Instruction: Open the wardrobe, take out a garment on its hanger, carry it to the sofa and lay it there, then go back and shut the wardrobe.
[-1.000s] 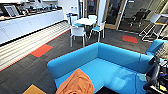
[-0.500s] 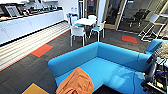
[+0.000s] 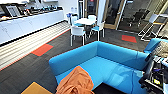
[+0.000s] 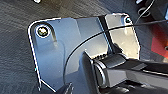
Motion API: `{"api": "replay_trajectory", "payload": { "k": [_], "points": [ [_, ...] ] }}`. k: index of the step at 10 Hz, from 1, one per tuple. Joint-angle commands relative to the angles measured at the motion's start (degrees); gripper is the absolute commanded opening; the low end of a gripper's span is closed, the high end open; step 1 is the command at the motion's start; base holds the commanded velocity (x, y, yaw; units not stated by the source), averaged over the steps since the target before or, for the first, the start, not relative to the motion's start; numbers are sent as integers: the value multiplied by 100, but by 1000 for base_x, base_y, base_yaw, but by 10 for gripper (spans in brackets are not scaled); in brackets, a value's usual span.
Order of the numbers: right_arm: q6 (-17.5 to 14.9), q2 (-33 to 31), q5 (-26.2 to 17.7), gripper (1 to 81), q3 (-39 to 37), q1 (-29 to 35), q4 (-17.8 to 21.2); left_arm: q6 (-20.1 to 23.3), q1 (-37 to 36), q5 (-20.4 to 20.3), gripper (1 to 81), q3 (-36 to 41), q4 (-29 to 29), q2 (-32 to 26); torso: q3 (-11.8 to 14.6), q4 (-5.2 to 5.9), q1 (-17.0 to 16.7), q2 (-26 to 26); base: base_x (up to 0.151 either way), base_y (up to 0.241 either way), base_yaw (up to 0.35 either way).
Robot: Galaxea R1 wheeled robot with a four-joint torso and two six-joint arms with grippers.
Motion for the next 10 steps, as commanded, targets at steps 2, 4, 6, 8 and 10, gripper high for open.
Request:
{"api": "replay_trajectory", "payload": {
  "k": [2,4,6,8,10],
  "points": [
    [-11,28,-377,811,15,60,-47,13,-166,166,811,13,126,-73,0,0,7,-2,0,0,0],
    [-11,28,-377,811,15,51,-47,13,-166,166,811,13,144,-73,0,0,7,-2,0,0,0],
    [-11,28,-377,811,15,51,-47,13,-158,166,811,13,144,-73,0,0,7,-2,0,0,0],
    [-11,28,-377,811,15,43,-47,13,-158,166,811,13,144,-73,0,0,7,-2,0,0,0],
    [-11,28,-377,811,15,42,-47,13,-149,166,811,13,144,-73,0,0,7,-2,-32,0,0]
  ]
}}
